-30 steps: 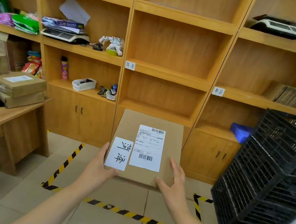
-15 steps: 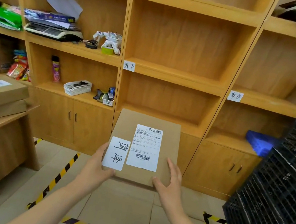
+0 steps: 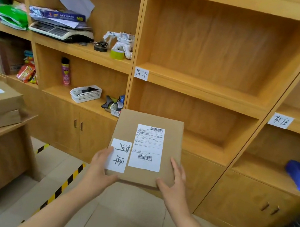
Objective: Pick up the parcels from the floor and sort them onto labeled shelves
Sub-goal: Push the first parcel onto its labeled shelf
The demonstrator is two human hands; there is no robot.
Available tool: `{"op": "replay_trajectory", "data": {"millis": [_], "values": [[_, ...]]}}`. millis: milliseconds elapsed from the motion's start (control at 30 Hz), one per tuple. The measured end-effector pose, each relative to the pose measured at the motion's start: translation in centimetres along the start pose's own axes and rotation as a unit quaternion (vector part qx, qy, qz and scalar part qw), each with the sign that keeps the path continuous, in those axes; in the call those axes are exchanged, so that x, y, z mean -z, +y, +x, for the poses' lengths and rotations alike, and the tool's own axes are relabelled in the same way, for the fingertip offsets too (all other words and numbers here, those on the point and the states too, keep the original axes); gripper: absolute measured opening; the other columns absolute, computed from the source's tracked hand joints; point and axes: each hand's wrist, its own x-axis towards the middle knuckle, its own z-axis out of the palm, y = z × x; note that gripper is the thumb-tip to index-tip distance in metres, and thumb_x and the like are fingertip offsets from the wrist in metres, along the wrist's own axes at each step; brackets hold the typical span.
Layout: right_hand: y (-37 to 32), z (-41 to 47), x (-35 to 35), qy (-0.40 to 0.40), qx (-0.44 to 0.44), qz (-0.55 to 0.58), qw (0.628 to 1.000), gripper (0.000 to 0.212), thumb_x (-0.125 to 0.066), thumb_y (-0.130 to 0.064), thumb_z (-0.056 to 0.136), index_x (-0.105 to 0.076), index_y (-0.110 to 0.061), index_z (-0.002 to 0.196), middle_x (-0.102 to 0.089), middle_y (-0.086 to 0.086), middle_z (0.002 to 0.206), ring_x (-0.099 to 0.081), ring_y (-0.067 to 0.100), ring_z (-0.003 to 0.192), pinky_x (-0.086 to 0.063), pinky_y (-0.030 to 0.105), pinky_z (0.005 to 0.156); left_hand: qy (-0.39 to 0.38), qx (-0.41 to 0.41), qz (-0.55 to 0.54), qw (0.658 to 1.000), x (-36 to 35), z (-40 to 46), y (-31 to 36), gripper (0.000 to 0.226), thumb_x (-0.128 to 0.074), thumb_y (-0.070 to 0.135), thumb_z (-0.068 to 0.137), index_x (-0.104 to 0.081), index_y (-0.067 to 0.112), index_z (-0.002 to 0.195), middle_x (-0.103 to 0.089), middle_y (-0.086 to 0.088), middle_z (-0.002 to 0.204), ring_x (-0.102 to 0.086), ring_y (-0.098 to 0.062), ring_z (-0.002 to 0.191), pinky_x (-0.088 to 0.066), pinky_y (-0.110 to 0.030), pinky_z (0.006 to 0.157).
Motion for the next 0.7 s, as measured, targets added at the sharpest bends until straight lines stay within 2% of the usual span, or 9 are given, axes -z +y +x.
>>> {"op": "replay_trajectory", "data": {"millis": [200,367,467,533,600,700], "values": [[0.5,7.4,-2.7,0.025,-0.004,-0.008,1.0,0.075,-0.067,-0.012,0.075,-0.033,-0.051,0.129,-0.02,-0.004,0.153,-0.025,0.012,0.137,-0.026,0.03,0.111,-0.01,-0.037,0.02,0.999,-0.2,8.8,-2.1,0.086,-0.075,0.006,0.069,-0.029,0.018,0.141,-0.032,-0.004,0.141,-0.028,-0.004,0.117,-0.026,-0.024,0.103],[-1.0,14.3,-5.8,0.054,0.003,-0.016,0.998,0.075,-0.067,-0.012,0.076,-0.034,-0.047,0.133,-0.019,-0.006,0.153,-0.025,0.005,0.134,-0.026,0.022,0.103,-0.025,-0.064,0.009,0.998,1.7,17.4,-3.4,0.087,-0.075,0.01,0.069,-0.028,0.024,0.14,-0.028,-0.001,0.143,-0.029,-0.005,0.12,-0.03,-0.025,0.103],[-2.4,18.5,-8.1,0.069,0.013,-0.017,0.997,0.074,-0.067,-0.012,0.077,-0.034,-0.044,0.135,-0.018,-0.007,0.154,-0.025,-0.002,0.128,-0.024,0.019,0.101,-0.027,-0.079,0.016,0.996,3.3,22.8,-4.4,0.087,-0.076,0.014,0.067,-0.029,0.026,0.139,-0.027,-0.002,0.144,-0.029,-0.012,0.127,-0.031,-0.028,0.104],[-3.5,21.1,-9.6,0.078,0.019,-0.015,0.997,0.073,-0.066,-0.012,0.078,-0.033,-0.045,0.134,-0.017,-0.008,0.153,-0.024,-0.003,0.127,-0.023,0.019,0.102,-0.025,-0.087,0.015,0.996,4.4,26.2,-4.7,0.086,-0.076,0.013,0.067,-0.03,0.029,0.138,-0.027,-0.003,0.144,-0.026,-0.014,0.131,-0.03,-0.027,0.102],[-4.3,23.9,-11.1,0.093,0.025,-0.014,0.995,0.074,-0.067,-0.012,0.077,-0.032,-0.049,0.131,-0.017,-0.007,0.153,-0.026,0.002,0.133,-0.026,0.023,0.107,-0.026,-0.102,0.018,0.994,5.4,29.6,-5.0,0.085,-0.075,0.011,0.068,-0.031,0.029,0.138,-0.026,-0.003,0.144,-0.025,-0.011,0.131,-0.029,-0.024,0.1],[-5.2,27.3,-12.4,0.111,0.041,-0.018,0.993,0.075,-0.069,-0.013,0.077,-0.031,-0.05,0.131,-0.017,-0.008,0.152,-0.025,0.005,0.136,-0.025,0.027,0.111,-0.028,-0.123,0.006,0.992,6.3,33.8,-4.8,0.083,-0.075,0.005,0.068,-0.034,0.027,0.137,-0.027,-0.003,0.144,-0.028,-0.005,0.121,-0.027,-0.019,0.096]]}}
